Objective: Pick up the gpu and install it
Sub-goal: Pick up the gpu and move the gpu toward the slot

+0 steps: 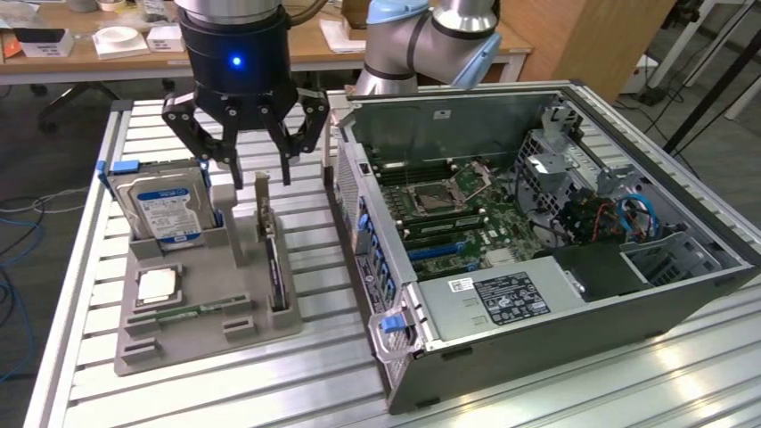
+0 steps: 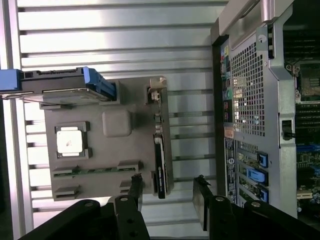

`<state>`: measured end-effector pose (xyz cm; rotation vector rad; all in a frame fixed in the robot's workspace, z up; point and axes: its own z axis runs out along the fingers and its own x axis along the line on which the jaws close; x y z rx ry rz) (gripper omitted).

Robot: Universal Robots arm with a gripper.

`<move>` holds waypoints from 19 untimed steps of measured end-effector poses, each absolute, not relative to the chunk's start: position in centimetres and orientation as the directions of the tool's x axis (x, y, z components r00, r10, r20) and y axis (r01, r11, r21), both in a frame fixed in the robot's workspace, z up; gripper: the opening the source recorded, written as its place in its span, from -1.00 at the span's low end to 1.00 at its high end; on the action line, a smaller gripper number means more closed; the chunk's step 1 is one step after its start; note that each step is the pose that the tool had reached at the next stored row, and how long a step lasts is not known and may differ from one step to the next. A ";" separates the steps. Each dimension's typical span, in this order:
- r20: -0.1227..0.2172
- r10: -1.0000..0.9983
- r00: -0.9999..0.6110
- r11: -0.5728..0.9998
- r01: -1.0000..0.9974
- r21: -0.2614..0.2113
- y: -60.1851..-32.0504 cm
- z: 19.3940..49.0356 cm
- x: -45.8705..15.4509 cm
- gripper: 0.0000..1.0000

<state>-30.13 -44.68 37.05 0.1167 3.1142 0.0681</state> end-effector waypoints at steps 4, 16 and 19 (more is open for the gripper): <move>-0.023 0.075 -0.997 0.996 0.074 0.045 -44.7 36.8 -30.1 0.06; -0.023 0.075 -0.997 0.996 0.074 0.045 -44.7 36.3 -30.1 0.06; -0.023 0.075 -0.997 0.996 0.074 0.044 -44.7 36.3 -30.1 0.06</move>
